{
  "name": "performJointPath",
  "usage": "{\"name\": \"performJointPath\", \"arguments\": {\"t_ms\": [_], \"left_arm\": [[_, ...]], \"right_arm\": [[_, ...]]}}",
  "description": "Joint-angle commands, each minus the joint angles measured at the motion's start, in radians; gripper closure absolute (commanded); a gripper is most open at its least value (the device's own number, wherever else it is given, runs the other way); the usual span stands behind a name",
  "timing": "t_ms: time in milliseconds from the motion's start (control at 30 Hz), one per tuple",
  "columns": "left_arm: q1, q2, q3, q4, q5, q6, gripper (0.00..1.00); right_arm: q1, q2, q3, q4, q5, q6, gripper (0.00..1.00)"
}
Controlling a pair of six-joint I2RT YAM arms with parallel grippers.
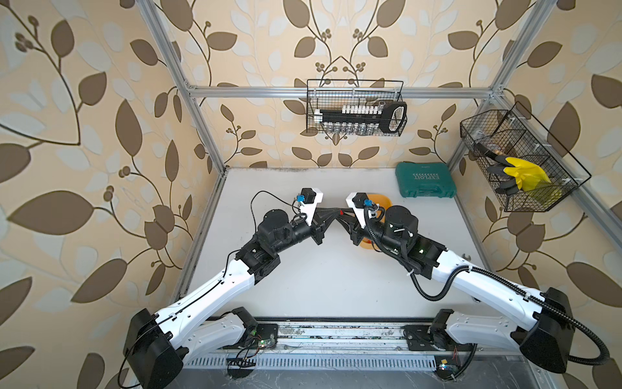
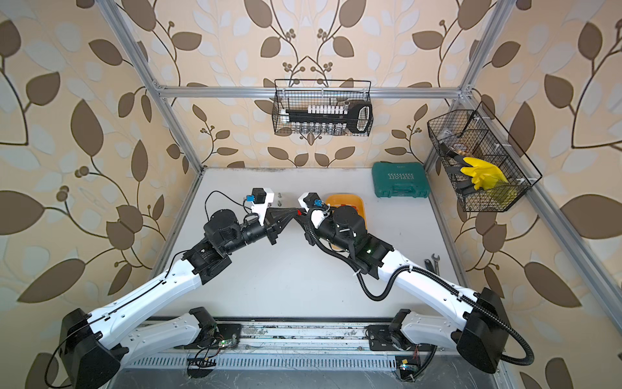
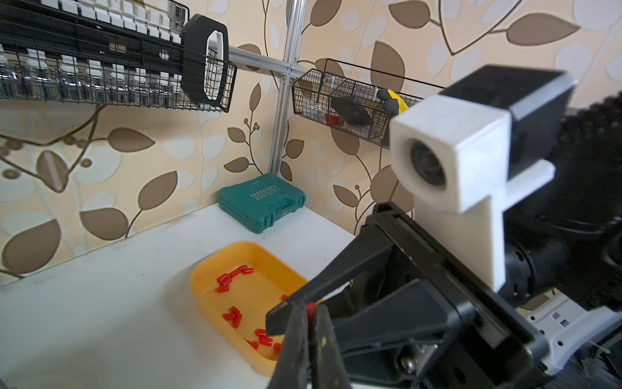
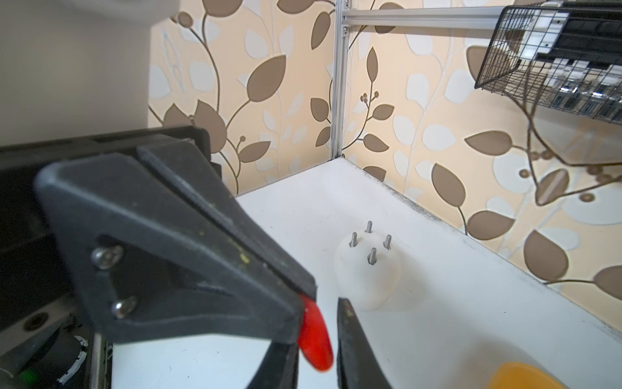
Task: Cover the protruding screws with screw protection sleeves
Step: Pick up the screw protection sleeve from the storage box.
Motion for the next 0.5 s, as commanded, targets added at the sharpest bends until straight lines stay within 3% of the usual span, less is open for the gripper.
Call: {"name": "performJointPath", "arguments": {"t_ms": [0, 233, 467], "left_arm": [[-0.011, -0.007, 0.006, -0.042, 0.088, -0.011, 1.00], [-0.011, -0.007, 0.009, -0.040, 0.091, -0.012, 1.00], [-0.012, -0.012, 0.010, -0.040, 0.087, -0.014, 1.00]], "right_arm": [[-0.014, -0.025, 0.011, 0.064, 0.053, -0.013, 0.84], [-0.014, -0.023, 0.016, 0.053, 0.061, -0.017, 0.89], [-0.014, -0.022, 0.013, 0.047, 0.062, -0.022, 0.87]]}}
